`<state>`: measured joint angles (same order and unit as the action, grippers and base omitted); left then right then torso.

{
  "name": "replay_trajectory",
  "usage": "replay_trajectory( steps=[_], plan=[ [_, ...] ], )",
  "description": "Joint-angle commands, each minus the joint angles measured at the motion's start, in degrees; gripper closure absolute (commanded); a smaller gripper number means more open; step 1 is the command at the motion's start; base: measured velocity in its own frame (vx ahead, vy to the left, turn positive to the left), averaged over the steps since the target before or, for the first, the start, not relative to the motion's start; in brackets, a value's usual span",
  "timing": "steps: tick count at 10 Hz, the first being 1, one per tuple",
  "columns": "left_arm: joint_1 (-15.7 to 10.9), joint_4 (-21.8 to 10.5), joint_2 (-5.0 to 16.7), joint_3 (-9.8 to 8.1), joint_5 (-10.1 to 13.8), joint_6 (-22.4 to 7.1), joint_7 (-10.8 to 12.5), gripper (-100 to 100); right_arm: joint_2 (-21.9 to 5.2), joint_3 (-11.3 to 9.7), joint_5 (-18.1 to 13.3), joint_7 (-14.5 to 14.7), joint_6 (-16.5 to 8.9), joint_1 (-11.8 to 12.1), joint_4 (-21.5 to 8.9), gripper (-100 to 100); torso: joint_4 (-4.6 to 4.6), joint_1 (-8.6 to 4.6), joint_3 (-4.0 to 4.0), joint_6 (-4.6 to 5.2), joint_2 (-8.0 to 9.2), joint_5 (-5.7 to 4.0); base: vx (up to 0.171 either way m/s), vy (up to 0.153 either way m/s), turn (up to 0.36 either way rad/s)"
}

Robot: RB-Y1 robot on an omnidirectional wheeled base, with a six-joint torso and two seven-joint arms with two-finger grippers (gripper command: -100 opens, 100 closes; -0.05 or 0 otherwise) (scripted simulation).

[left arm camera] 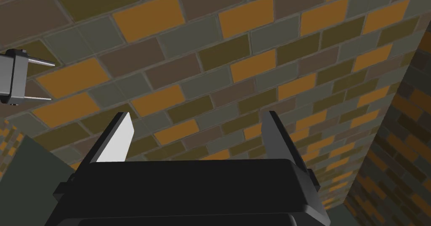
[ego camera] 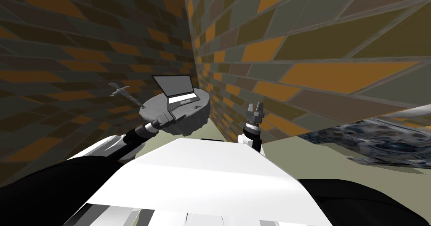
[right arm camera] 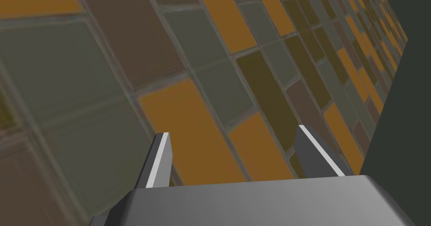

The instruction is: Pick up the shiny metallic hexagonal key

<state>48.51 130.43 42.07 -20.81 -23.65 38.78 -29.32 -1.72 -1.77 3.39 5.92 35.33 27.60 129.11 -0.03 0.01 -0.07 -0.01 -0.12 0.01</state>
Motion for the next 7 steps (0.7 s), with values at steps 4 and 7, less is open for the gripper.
replay_trajectory(
  steps=[4,7],
  plan=[
    [3.33,-1.29,8.18,-4.09,-5.26,3.55,-5.87,-100,0.00,0.00,0.00,0.00,0.00,0.00,0.00,0,-0.01,-0.03,-0.02,0.02,-0.03,-0.01,0.031,0.001,-0.116],
    [4.95,-1.93,12.71,-6.12,-7.73,5.22,-8.55,-100,0.00,0.00,0.00,0.00,0.00,0.00,0.00,0,0.01,-0.02,0.01,0.01,0.02,0.00,0.019,0.004,-0.070]
  ],
)
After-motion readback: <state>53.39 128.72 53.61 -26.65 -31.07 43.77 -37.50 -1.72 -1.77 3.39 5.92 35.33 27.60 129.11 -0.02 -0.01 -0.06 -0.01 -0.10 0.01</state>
